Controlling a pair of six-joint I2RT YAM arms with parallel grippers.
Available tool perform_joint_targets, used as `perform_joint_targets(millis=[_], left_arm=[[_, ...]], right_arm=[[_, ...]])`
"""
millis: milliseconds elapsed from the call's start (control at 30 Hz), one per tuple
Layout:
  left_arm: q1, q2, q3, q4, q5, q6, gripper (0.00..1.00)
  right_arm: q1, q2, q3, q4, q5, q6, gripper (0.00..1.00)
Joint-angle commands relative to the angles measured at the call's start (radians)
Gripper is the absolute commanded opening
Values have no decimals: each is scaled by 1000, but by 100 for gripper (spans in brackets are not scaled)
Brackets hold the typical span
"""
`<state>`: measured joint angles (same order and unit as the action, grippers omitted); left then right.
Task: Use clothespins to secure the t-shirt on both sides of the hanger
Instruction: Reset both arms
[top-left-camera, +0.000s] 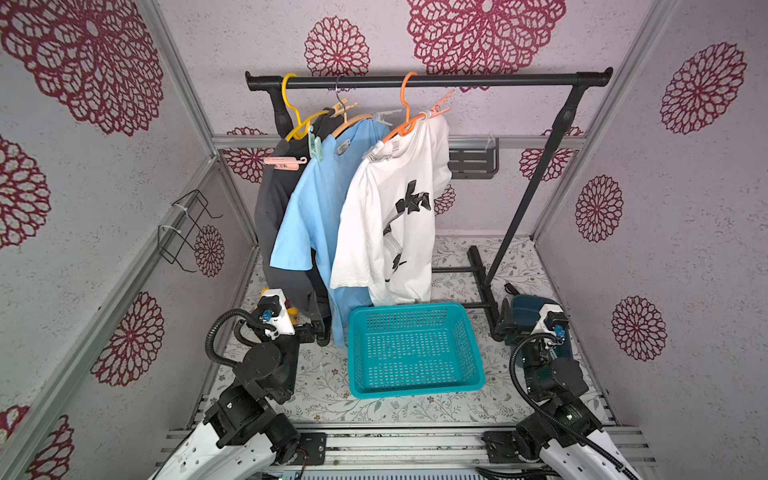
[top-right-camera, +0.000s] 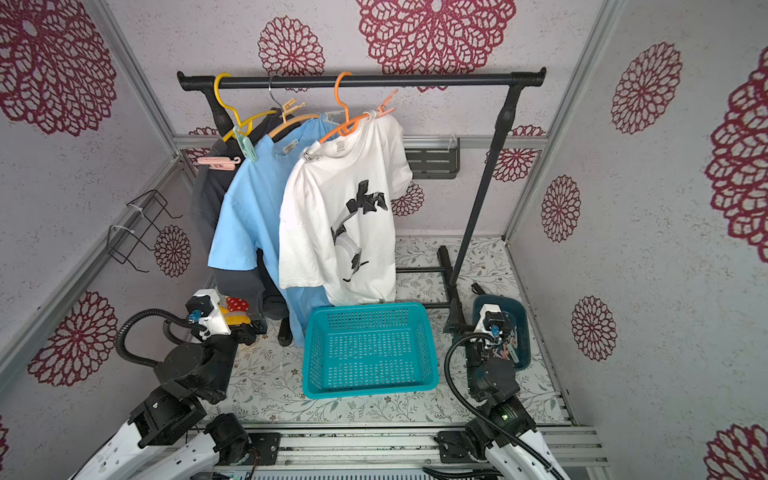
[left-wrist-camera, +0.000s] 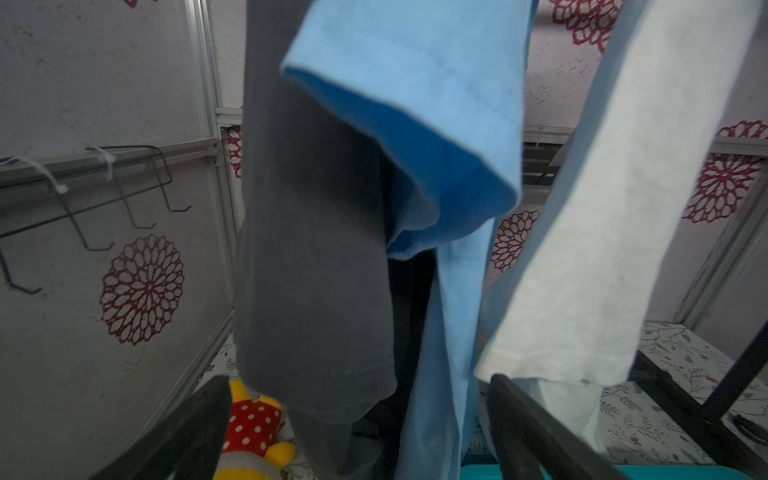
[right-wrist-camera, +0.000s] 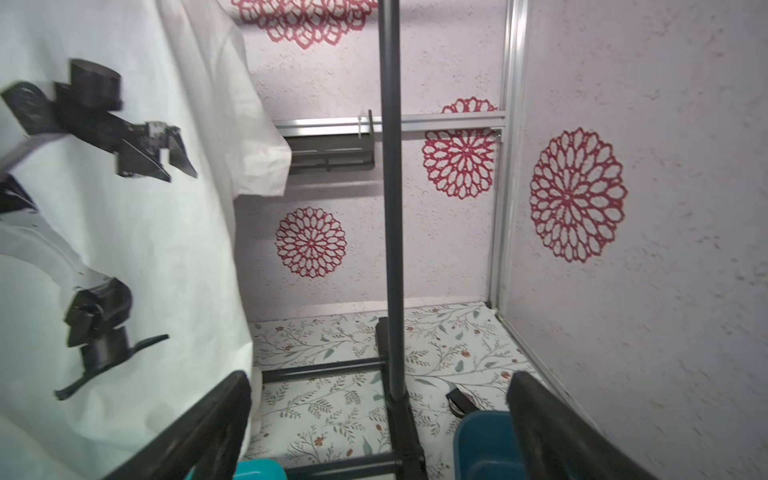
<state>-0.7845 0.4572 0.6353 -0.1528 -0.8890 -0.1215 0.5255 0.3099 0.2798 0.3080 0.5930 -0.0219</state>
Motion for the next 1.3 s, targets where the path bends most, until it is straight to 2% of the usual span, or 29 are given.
perform_joint_targets(millis=[0, 100, 167, 267, 367, 467, 567, 733, 833, 1000, 1133, 1267], left_arm=[[0, -95, -106, 16, -162, -94, 98], [21, -165, -232, 32, -250, -159, 98], [66, -186, -308, 91, -264, -169, 98], [199, -159, -356, 127, -174, -224, 98], [386, -70, -316, 48, -13, -324, 98], [549, 17, -295, 40, 19, -400, 98], [697, 56, -303, 47, 102, -503, 99], [871, 133, -368, 299, 307, -454, 98], [906, 260, -339, 404, 423, -341, 98], [909, 462, -381, 665, 462, -201, 98], [913, 549, -431, 805, 511, -170, 98], [916, 666, -405, 857, 613, -120, 98]], right_arm=[[-8, -14, -55, 91, 145, -60, 99], [-27, 22, -95, 155, 189, -49, 99], [-43, 71, -106, 201, 191, -51, 99], [-82, 180, -106, 253, 208, -44, 98], [-149, 285, -104, 292, 209, -28, 99], [-252, 349, -106, 303, 178, 67, 98], [-359, 393, -118, 322, 132, 191, 98], [-471, 469, -123, 338, 65, 227, 99], [-504, 500, -154, 408, 30, 225, 98], [-518, 645, -163, 534, -15, 166, 98], [-518, 752, -166, 601, -88, 159, 98], [-515, 796, -176, 644, -114, 155, 98]])
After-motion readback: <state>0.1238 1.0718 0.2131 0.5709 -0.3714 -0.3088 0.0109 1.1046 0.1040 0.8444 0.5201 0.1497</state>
